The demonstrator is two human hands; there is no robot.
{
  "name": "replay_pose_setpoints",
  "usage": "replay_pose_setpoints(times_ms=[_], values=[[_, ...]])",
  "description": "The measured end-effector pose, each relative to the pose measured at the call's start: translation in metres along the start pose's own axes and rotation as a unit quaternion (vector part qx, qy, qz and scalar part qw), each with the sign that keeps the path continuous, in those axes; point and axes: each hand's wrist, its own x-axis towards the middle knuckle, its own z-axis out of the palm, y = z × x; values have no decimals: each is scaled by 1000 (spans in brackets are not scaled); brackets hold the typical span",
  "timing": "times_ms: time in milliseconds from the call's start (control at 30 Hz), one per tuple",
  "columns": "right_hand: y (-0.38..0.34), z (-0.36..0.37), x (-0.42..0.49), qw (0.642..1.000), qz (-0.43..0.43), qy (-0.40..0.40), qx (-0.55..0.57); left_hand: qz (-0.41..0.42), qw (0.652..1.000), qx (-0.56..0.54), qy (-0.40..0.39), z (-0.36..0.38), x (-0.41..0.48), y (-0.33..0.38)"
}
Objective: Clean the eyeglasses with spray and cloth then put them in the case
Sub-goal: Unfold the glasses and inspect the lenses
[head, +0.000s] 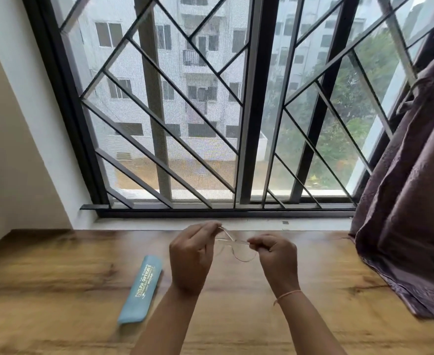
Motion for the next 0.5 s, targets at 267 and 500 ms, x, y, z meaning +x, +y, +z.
replay_pose_setpoints(times_ms=[267,500], values=[[5,0,-1,999,24,6,21,-195,965,-141,102,-11,3,-11],[5,-2,2,1000,17,14,5,-237,963,-128,25,-14,-18,-28]])
